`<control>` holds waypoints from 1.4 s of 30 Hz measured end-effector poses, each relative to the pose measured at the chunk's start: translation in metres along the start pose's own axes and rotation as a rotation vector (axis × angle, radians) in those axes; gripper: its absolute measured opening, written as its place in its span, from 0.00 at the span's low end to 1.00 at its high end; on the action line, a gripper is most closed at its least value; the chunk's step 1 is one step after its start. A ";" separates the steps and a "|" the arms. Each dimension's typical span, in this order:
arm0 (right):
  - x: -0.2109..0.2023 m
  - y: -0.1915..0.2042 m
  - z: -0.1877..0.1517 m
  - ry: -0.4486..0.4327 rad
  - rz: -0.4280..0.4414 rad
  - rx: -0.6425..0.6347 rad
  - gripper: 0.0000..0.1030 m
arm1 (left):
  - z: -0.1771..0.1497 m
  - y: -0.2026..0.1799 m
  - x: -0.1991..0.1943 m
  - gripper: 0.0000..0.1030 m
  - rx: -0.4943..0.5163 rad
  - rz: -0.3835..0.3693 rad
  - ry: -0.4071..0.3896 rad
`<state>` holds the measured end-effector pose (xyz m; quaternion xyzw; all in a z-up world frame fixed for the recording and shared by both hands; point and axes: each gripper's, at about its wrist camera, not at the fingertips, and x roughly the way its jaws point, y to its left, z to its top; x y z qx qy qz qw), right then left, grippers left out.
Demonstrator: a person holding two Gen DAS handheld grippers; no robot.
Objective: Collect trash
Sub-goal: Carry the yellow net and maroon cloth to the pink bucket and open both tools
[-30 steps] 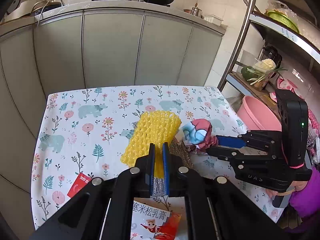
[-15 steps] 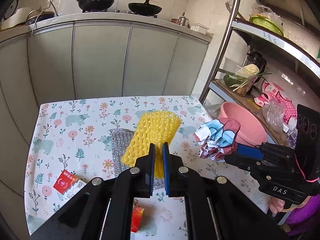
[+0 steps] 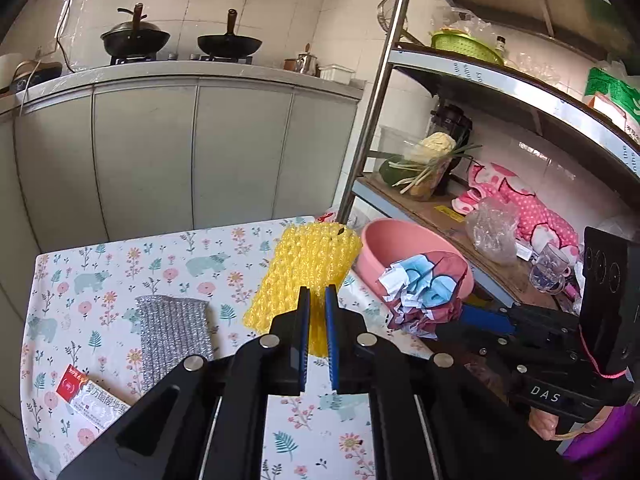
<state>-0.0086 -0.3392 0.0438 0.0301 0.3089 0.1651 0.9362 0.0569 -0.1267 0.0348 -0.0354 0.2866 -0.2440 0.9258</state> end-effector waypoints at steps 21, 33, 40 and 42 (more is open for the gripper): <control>-0.050 -0.101 -0.012 -0.130 -0.265 0.201 0.24 | 0.027 -0.096 0.068 0.07 0.074 -0.205 0.000; -0.014 -0.147 -0.012 -0.089 -0.316 0.290 0.24 | 0.029 -0.130 0.143 0.07 0.112 -0.232 0.070; 0.015 -0.159 -0.015 -0.034 -0.326 0.312 0.24 | 0.023 -0.128 0.183 0.07 0.110 -0.216 0.138; 0.023 -0.163 -0.015 -0.022 -0.330 0.314 0.24 | 0.020 -0.127 0.192 0.07 0.104 -0.214 0.162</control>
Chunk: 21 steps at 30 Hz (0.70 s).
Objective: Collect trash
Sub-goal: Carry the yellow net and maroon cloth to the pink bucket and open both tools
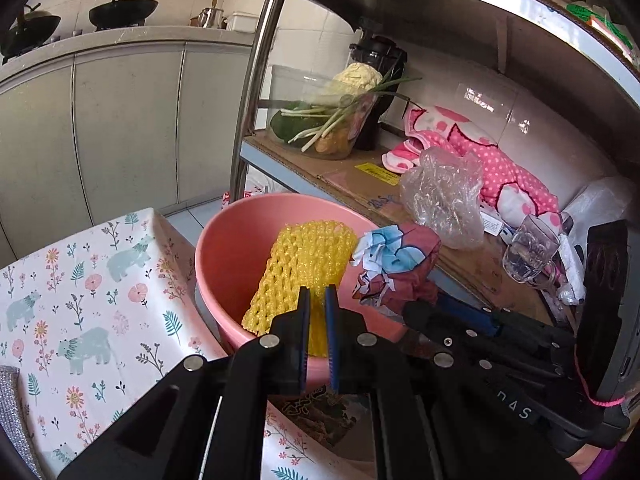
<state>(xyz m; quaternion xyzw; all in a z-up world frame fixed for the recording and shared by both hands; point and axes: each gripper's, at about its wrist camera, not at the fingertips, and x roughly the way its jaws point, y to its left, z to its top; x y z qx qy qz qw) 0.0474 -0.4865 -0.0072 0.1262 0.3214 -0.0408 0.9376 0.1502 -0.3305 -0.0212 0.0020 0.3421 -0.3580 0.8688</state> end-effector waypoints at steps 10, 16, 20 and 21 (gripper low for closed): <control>0.032 -0.003 -0.002 0.064 -0.036 0.011 0.24 | 0.003 0.003 0.025 0.07 0.016 0.016 0.040; 0.040 -0.004 -0.002 0.088 -0.042 0.013 0.34 | 0.004 0.007 0.029 0.17 -0.017 0.012 0.066; 0.040 -0.001 -0.004 0.085 -0.054 -0.007 0.42 | 0.006 0.007 0.024 0.23 -0.020 0.003 0.055; 0.039 -0.001 -0.004 0.087 -0.055 -0.007 0.42 | 0.007 0.007 0.023 0.23 -0.024 0.005 0.054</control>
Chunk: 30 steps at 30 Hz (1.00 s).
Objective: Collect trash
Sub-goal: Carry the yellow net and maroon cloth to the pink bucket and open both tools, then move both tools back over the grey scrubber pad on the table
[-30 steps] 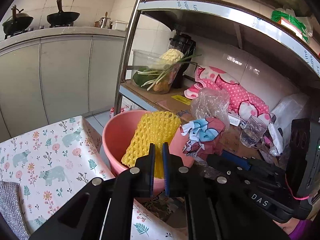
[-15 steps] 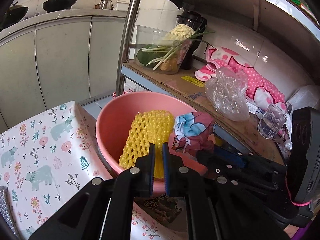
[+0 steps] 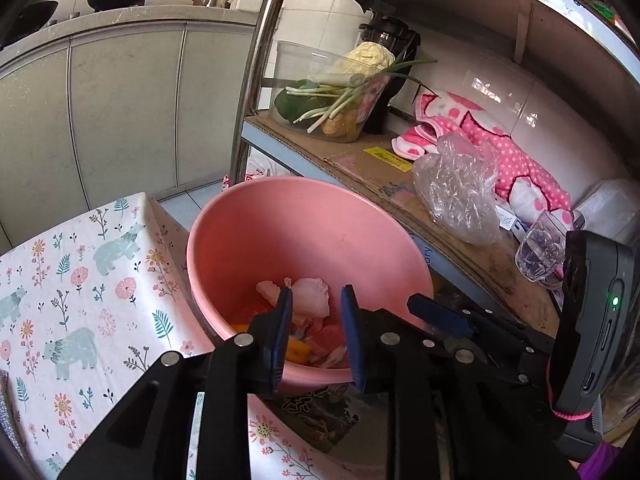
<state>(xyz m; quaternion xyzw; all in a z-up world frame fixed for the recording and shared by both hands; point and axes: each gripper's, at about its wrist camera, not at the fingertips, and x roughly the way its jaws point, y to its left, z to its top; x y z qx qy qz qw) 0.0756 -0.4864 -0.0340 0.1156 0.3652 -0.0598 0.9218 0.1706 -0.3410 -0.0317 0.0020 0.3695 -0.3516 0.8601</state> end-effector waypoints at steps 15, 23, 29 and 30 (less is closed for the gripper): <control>-0.072 0.023 -0.007 -0.133 0.069 -0.035 0.42 | -0.002 -0.009 -0.059 0.32 -0.023 -0.001 -0.067; -0.112 0.039 -0.012 -0.189 0.110 -0.048 0.50 | -0.013 -0.020 -0.101 0.40 -0.010 -0.018 -0.101; -0.126 0.058 -0.023 -0.197 0.120 -0.101 0.51 | -0.023 -0.024 -0.132 0.41 0.019 -0.009 -0.124; -0.128 0.059 -0.024 -0.198 0.125 -0.103 0.51 | -0.026 -0.025 -0.137 0.41 0.024 -0.003 -0.127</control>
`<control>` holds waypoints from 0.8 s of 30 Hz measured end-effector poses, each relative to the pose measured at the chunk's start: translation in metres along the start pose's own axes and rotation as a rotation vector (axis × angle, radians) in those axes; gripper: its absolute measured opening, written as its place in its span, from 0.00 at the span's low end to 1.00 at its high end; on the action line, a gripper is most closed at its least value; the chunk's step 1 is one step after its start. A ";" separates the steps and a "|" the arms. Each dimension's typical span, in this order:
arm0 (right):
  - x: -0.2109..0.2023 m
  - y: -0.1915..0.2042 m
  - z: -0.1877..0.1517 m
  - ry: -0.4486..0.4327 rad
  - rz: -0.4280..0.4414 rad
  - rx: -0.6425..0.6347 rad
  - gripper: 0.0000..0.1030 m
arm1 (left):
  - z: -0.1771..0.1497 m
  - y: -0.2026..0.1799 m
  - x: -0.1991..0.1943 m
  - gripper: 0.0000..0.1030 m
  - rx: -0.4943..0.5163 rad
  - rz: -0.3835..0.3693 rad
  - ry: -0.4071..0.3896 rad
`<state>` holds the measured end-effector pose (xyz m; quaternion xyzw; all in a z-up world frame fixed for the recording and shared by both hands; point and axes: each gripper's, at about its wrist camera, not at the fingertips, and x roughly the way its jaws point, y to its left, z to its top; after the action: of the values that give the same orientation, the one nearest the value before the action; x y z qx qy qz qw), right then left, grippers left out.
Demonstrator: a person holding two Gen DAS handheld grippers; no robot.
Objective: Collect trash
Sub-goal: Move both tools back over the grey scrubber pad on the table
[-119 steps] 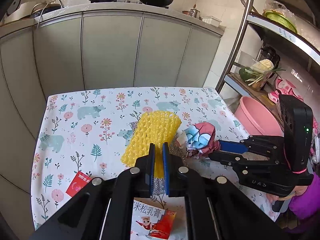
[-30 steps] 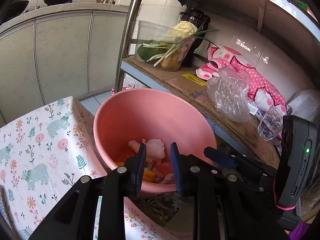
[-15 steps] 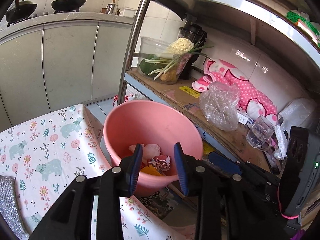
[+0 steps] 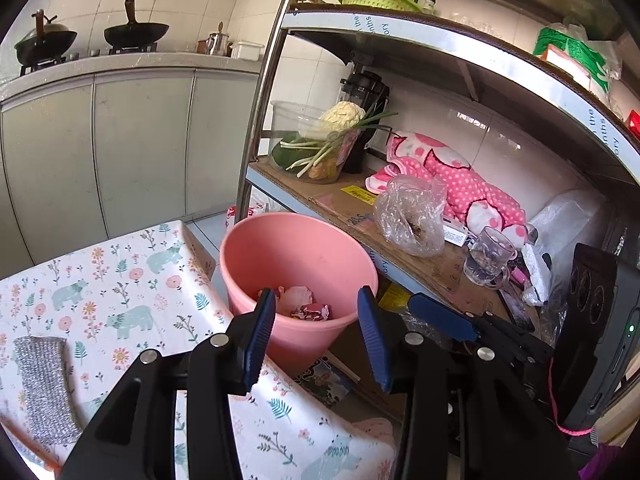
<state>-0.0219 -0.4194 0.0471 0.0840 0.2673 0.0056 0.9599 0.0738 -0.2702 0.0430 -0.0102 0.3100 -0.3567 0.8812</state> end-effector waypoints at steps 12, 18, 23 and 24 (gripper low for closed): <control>-0.015 0.030 -0.002 -0.020 0.004 -0.046 0.51 | -0.022 0.010 -0.047 0.41 0.035 0.056 -0.021; -0.019 0.039 -0.001 -0.019 0.010 -0.060 0.51 | -0.031 0.020 -0.064 0.41 0.030 0.070 -0.024; -0.021 0.045 -0.001 -0.023 0.020 -0.067 0.51 | -0.038 0.023 -0.077 0.41 0.040 0.106 -0.046; -0.021 0.047 -0.001 -0.025 0.022 -0.068 0.51 | -0.039 0.023 -0.078 0.41 0.040 0.116 -0.054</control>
<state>-0.0394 -0.3744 0.0646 0.0543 0.2542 0.0241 0.9653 0.0231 -0.1952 0.0479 0.0159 0.2791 -0.3109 0.9084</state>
